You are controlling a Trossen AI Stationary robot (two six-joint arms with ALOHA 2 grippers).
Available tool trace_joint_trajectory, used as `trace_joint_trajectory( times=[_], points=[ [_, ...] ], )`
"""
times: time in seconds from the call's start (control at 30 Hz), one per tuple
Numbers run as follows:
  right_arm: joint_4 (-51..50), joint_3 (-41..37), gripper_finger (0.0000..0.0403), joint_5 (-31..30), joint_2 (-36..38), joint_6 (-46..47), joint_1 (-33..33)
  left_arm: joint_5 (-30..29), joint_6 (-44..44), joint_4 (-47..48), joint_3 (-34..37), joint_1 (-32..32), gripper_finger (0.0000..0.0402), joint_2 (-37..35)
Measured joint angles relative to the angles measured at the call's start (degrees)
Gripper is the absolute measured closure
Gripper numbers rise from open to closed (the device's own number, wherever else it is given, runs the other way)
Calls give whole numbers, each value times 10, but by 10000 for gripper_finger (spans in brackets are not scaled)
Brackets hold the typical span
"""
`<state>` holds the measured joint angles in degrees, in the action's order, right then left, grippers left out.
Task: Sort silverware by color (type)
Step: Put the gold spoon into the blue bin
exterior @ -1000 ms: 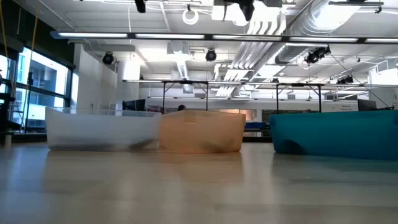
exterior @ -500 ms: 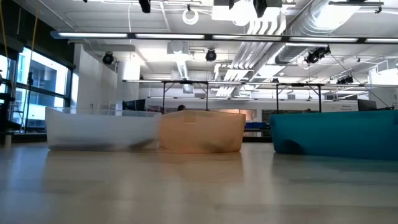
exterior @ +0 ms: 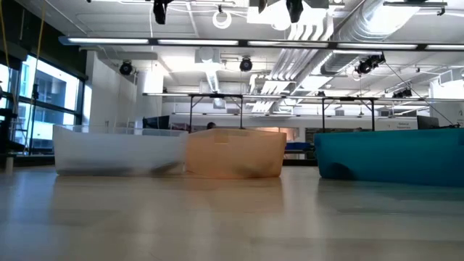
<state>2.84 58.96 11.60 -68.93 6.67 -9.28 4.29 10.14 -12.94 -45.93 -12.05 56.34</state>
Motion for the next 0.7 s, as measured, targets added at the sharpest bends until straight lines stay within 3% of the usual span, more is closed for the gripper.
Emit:
trace_joint_trajectory(
  times=[0.7],
  points=[
    [0,0,403,0,0,-12,-1,9,17,-4,12,0,401,0]
  ],
)
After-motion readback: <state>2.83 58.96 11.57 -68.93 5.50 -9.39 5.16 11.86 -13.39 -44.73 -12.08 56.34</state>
